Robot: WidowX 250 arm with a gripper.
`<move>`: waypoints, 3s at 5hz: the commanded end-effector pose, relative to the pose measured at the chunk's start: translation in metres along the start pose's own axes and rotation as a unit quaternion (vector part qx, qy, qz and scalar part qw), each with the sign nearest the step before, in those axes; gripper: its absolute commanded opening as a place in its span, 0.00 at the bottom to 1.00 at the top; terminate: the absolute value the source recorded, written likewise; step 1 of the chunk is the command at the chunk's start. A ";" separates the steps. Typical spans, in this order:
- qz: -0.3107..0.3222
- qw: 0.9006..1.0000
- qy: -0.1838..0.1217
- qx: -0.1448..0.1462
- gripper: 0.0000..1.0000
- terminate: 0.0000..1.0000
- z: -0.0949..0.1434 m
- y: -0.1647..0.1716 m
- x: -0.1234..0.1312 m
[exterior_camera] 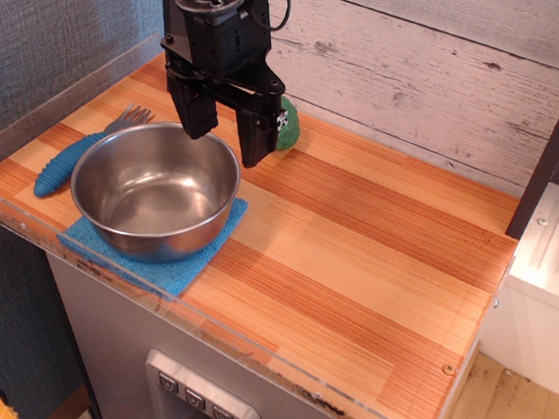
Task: Move the blue fork to the right of the broccoli
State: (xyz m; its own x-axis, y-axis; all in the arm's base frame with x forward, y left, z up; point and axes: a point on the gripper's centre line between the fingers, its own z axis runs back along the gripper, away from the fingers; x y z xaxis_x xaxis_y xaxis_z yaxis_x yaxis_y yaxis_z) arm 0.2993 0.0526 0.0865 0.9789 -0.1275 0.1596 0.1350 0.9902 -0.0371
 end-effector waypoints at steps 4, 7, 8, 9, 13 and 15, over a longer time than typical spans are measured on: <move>0.004 0.994 -0.102 -0.035 1.00 0.00 0.058 0.056 0.073; 0.032 0.997 -0.040 0.056 1.00 0.00 0.048 0.131 0.039; 0.041 0.996 -0.017 0.072 1.00 0.00 0.036 0.128 0.022; 0.052 0.996 0.003 0.075 1.00 0.00 0.022 0.130 0.011; 0.082 0.994 0.045 0.061 1.00 0.00 -0.013 0.160 -0.017; 0.072 0.994 0.066 0.058 1.00 0.00 -0.029 0.149 -0.029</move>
State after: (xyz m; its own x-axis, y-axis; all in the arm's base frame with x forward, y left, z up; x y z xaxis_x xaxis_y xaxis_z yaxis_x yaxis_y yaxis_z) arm 0.2921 0.2029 0.0276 0.9996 0.0278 -0.0051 -0.0276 0.9988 0.0405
